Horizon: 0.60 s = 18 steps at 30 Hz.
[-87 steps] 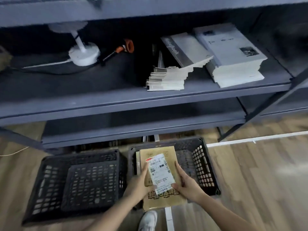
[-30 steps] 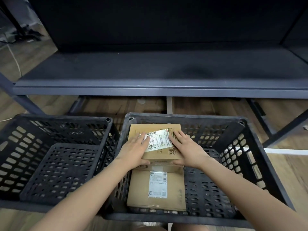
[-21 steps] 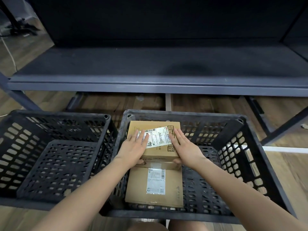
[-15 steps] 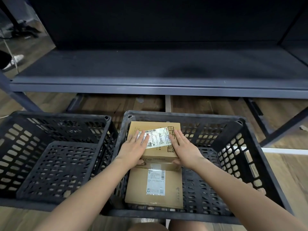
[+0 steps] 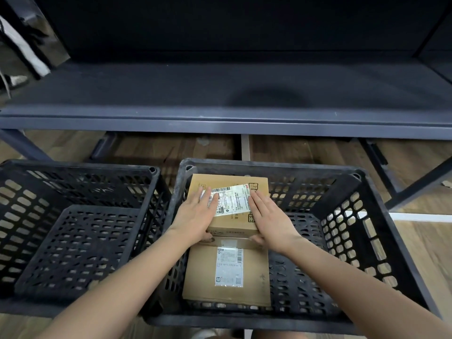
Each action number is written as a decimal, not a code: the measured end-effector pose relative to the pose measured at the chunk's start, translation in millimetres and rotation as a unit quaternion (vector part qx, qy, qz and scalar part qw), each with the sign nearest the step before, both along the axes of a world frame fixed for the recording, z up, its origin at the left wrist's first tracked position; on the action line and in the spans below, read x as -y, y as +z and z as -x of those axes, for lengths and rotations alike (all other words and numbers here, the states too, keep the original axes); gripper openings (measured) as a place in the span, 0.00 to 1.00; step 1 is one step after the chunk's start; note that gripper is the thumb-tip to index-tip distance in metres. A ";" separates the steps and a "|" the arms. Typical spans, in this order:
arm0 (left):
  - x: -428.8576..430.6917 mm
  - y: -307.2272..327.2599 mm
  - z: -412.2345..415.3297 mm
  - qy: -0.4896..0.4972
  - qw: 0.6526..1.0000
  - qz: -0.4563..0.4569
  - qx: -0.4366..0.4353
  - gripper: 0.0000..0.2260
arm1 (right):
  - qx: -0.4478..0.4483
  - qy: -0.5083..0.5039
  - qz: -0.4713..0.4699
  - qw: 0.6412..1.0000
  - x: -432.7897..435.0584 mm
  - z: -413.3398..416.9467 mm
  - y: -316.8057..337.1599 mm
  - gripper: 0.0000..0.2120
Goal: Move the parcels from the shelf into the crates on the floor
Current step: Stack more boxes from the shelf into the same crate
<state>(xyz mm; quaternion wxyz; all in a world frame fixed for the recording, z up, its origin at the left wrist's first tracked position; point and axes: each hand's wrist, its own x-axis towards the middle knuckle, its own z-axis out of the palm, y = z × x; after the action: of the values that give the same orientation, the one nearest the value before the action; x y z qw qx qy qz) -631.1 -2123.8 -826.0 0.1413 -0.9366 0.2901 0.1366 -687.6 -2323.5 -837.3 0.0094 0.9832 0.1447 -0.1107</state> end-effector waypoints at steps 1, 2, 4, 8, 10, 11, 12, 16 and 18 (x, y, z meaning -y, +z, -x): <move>2.3 2.4 -2.4 -0.006 1.000 -0.002 0.003 0.46 | -0.002 0.005 0.004 1.000 0.4 -2.8 3.0 0.46; 4.8 5.8 -5.7 -0.012 1.000 0.001 0.005 0.46 | -0.005 0.012 0.007 1.000 1.2 -6.8 6.8 0.47; 7.7 15.6 -13.7 -0.008 1.000 0.026 -0.012 0.44 | -0.021 0.017 -0.004 1.000 3.5 -15.3 17.8 0.47; 9.6 52.9 -21.6 0.023 0.994 0.072 -0.074 0.36 | -0.052 -0.019 -0.077 0.996 1.5 -24.4 52.4 0.39; 7.2 82.3 -23.0 0.031 0.991 0.106 -0.073 0.30 | -0.043 -0.034 -0.113 0.992 -2.1 -25.0 78.9 0.36; 5.0 99.3 -23.0 0.031 0.990 0.118 -0.069 0.28 | -0.044 -0.040 -0.129 0.990 -4.2 -24.5 95.2 0.35; 2.1 117.8 -22.3 0.031 0.990 0.124 -0.062 0.26 | -0.049 -0.043 -0.142 0.988 -6.5 -23.7 113.6 0.35; -12.0 208.6 -13.0 0.033 0.992 0.117 -0.040 0.25 | -0.071 -0.022 -0.147 0.986 -18.1 -17.9 202.8 0.36; -18.7 262.9 -6.2 0.036 0.991 0.120 -0.044 0.24 | -0.069 -0.017 -0.156 0.985 -24.4 -14.2 255.5 0.34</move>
<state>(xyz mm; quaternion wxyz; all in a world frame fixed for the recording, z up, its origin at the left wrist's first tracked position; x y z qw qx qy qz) -624.9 -2105.2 -563.1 0.0104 -0.9496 0.2766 0.1469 -673.4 -2299.1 -581.8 -0.1564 0.9649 0.1438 -0.1541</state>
